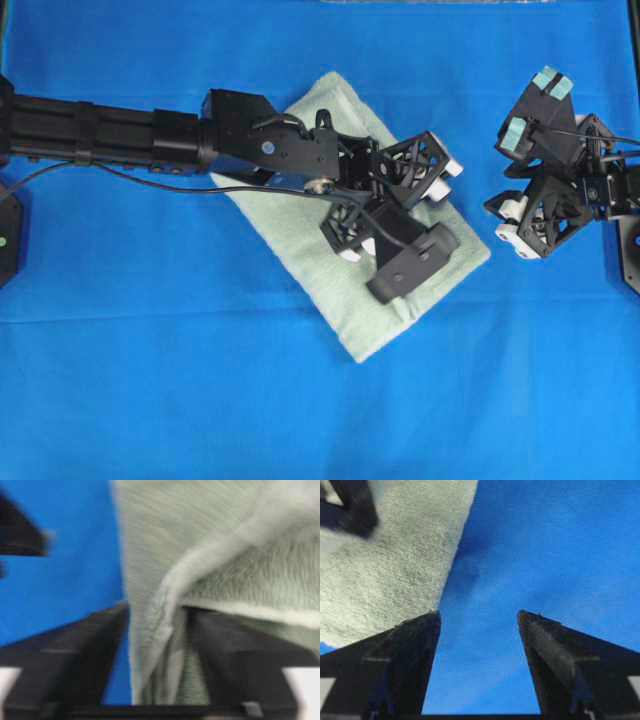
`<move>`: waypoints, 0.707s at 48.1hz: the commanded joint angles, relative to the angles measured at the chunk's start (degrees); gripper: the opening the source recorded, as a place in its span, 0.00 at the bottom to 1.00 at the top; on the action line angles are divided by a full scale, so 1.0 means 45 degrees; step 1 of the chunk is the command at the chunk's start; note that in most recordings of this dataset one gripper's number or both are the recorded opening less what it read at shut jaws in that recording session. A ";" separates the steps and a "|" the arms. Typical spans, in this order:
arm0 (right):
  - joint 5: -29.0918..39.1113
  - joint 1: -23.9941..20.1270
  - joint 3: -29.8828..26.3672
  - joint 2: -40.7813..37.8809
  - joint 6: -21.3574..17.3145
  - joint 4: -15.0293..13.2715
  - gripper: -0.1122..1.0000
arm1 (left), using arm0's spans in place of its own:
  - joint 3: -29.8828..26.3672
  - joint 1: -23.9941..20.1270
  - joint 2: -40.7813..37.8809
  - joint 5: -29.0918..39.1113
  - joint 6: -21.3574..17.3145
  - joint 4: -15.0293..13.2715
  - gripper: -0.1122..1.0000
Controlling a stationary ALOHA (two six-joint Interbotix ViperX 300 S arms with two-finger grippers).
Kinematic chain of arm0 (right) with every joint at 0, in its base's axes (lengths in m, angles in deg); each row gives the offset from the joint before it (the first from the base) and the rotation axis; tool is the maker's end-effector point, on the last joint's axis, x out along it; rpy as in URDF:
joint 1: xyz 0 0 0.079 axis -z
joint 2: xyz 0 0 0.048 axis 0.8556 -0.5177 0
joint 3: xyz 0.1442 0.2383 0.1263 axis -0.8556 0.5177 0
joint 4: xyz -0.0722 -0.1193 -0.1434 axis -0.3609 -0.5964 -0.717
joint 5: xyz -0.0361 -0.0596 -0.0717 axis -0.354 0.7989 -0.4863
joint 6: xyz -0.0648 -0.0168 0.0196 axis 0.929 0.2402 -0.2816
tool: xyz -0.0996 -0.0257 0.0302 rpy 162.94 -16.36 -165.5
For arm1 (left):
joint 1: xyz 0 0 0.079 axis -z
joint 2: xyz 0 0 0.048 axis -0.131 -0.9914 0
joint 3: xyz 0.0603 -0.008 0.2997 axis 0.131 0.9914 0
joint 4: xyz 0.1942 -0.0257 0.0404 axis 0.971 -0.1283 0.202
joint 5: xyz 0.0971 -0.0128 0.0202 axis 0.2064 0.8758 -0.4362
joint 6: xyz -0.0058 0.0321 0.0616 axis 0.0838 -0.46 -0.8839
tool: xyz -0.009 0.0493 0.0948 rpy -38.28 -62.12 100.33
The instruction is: Fold a bath towel.
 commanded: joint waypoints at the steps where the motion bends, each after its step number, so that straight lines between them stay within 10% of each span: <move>1: -0.0059 -0.0020 -0.0137 0.0137 -0.0039 -0.0059 0.67 | -0.0098 -0.0020 0.0742 -0.0566 0.0918 0.0059 0.68; 7: -0.0137 -0.0020 -0.0156 0.0137 -0.0059 -0.0059 0.67 | -0.0020 -0.0137 0.1035 -0.0625 0.2324 0.0078 0.88; 18: -0.0371 -0.0020 -0.0234 0.0156 -0.0039 -0.0078 0.67 | 0.1406 0.0039 0.2402 -0.0820 0.3770 0.0059 0.88; 34: -0.0723 -0.0039 -0.0664 0.0762 0.0078 -0.0918 0.67 | 0.6582 0.0234 0.7461 -0.4453 0.7285 0.0078 0.87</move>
